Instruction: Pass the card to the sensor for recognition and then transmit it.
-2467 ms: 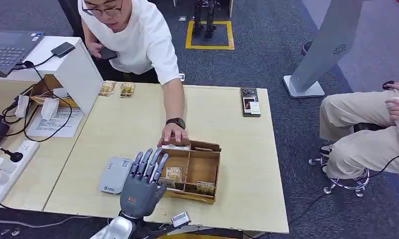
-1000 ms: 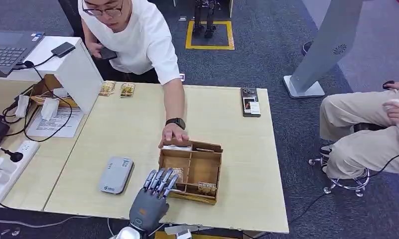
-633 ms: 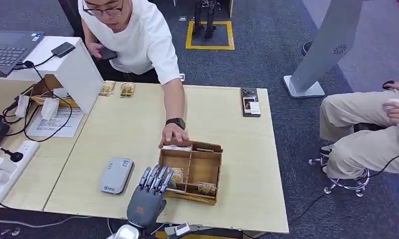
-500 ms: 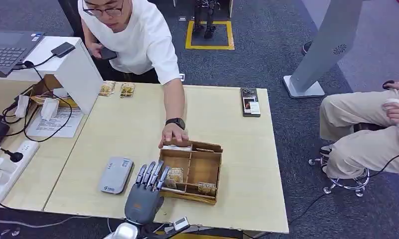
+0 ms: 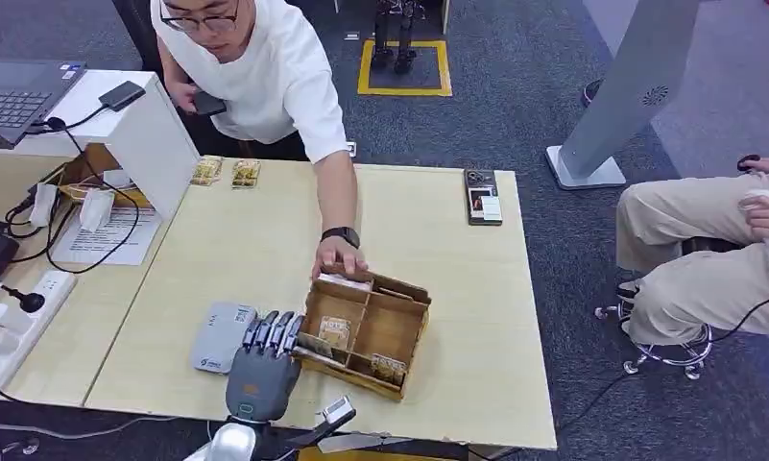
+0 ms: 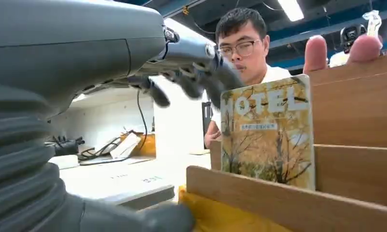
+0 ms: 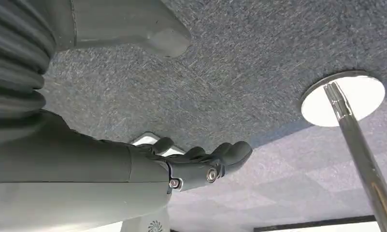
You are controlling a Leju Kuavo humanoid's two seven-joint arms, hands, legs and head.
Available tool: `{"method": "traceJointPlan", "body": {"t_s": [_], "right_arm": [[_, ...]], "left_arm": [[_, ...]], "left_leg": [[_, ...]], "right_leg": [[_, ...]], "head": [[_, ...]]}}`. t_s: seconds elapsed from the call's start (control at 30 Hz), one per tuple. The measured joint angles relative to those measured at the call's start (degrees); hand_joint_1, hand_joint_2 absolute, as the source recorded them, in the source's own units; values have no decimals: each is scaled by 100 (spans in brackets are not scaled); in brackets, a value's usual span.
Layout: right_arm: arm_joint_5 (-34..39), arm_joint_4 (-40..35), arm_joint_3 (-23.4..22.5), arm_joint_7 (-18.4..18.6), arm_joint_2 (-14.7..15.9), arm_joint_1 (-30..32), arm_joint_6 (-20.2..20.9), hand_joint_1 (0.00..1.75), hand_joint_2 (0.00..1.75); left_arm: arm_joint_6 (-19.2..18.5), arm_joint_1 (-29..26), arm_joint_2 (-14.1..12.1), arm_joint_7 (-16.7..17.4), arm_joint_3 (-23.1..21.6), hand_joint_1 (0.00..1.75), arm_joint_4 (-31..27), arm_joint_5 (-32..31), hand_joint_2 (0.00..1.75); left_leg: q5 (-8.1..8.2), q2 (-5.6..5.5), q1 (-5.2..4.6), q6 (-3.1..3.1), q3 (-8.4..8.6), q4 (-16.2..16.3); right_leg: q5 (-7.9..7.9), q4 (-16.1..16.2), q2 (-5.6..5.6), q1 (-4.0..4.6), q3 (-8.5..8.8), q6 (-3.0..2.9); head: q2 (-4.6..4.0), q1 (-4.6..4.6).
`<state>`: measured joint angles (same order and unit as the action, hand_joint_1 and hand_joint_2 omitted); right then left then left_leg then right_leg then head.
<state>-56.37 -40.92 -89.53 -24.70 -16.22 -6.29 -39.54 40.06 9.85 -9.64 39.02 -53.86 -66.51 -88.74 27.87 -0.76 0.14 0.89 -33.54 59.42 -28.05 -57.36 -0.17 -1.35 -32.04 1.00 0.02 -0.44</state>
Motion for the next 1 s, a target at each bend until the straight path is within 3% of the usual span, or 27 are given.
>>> {"method": "traceJointPlan", "body": {"t_s": [0.33, 0.43, 0.5, 0.6, 0.83, 0.87, 0.9, 0.93, 1.0], "right_arm": [[0, -11, 0, 0, 0, 1, 0, 0, 175], [0, -11, 0, -4, 0, 0, -2, 0, 175], [0, -11, 0, -11, 0, 0, 0, 0, 175], [7, -11, 0, -28, 0, 0, 0, 0, 175], [4, 2, 0, -127, 4, 0, 0, 0, 175], [4, 4, 0, -133, 7, 0, 0, 0, 175], [4, 11, 0, -149, 9, -2, 0, 0, 175], [4, 17, 0, -166, 11, -2, 0, 0, 175], [4, 24, 0, -175, 18, -2, 0, 0, 175]], "left_arm": [[2, 96, -46, 22, -92, 145, -42, -2, 175], [2, 112, -46, -9, -120, 175, -42, -2, 175], [2, 112, -44, -88, -129, 175, -42, -2, 175], [2, 104, -39, -282, -129, 175, -44, -2, 175], [2, -42, 4, -1193, -127, 175, -42, -2, 175], [2, -58, 18, -1269, -122, 168, -42, -2, 175], [2, -72, 26, -1371, -113, 140, -42, -2, 175], [7, -95, 50, -1499, -79, 2, -42, -2, 175], [15, -119, 72, -1614, -39, 0, -42, -2, 175]], "left_leg": [[-1, -1, 0, 0, 1, 0], [-1, -2, 0, 0, 1, 0], [0, -1, 0, 0, 1, 0], [0, -1, 0, -1, 0, 0], [0, -2, 0, 0, 0, 0], [0, -4, 0, 0, -1, 0], [0, -5, 0, 0, 0, 0], [0, -5, 0, 0, 0, 0], [0, -5, -1, 0, 0, 0]], "right_leg": [[1, 0, -1, 0, 3, 0], [1, 0, -2, 0, 3, 0], [0, 0, -2, 0, 3, 0], [0, 0, -2, 0, 3, 0], [0, 0, -2, 0, 3, 0], [0, 0, -4, 0, 4, 0], [-1, 0, -5, 0, 5, 0], [-1, 0, -5, 0, 5, 0], [-1, 0, -5, -1, 6, 0]], "head": [[-2, 0], [-2, 0], [0, 0], [-2, 0], [-2, 0], [-2, 0], [0, 2], [-2, 2], [0, 0]]}}
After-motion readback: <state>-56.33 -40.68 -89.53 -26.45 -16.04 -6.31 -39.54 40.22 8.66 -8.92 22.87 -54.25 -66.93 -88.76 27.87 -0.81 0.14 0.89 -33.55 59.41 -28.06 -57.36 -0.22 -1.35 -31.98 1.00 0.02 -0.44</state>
